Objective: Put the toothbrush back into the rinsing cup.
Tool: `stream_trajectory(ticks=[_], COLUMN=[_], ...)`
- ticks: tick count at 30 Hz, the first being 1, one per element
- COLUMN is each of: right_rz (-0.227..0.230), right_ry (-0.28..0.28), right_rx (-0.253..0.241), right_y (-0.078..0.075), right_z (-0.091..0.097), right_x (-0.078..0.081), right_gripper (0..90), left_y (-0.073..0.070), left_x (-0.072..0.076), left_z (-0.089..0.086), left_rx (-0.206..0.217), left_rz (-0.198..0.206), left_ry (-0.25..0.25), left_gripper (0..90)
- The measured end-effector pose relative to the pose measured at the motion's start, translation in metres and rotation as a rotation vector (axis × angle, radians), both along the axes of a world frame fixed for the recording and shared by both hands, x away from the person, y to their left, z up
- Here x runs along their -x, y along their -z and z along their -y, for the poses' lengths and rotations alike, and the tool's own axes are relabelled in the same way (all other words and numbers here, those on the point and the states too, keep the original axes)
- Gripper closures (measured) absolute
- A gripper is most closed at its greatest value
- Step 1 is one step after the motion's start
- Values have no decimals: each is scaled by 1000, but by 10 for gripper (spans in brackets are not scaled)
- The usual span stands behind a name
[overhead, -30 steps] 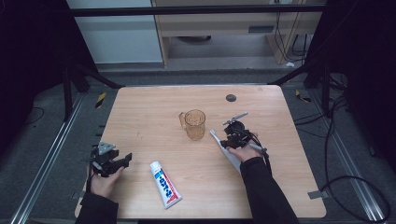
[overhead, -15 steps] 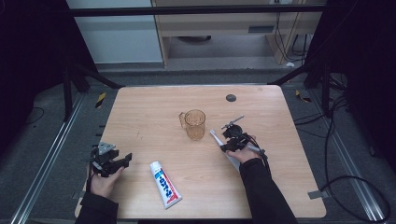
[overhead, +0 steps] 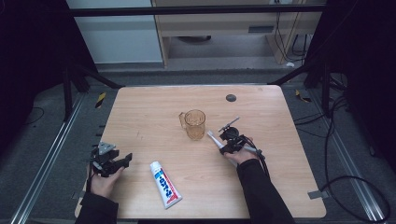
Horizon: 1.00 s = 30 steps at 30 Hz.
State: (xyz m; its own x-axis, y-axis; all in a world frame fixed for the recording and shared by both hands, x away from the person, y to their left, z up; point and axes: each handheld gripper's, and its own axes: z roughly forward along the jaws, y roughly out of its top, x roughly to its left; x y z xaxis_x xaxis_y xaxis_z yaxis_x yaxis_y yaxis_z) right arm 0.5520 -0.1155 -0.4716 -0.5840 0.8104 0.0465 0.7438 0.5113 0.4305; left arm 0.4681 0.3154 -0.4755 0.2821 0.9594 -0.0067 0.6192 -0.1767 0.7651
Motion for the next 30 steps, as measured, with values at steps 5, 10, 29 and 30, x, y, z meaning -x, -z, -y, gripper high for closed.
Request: stream_trajectory(ticks=[5,10,29,30], right_rz=[-2,-8,49,58], right_ry=[-2,5,10,12], right_rx=[12,15,-58,-69], right_y=[1,1,-25,-27], right_z=[-1,-1,13,14], right_x=[-1,-1,10,12], right_gripper=[666,674,679,679], left_y=[0,0,0,0], left_x=[0,0,0,0], left_z=[0,0,0,0], left_rx=[1,0,-1,1], left_rz=[-1,0,0,1], left_ry=[0,0,-2,-2], left_gripper=[399,399,399,399])
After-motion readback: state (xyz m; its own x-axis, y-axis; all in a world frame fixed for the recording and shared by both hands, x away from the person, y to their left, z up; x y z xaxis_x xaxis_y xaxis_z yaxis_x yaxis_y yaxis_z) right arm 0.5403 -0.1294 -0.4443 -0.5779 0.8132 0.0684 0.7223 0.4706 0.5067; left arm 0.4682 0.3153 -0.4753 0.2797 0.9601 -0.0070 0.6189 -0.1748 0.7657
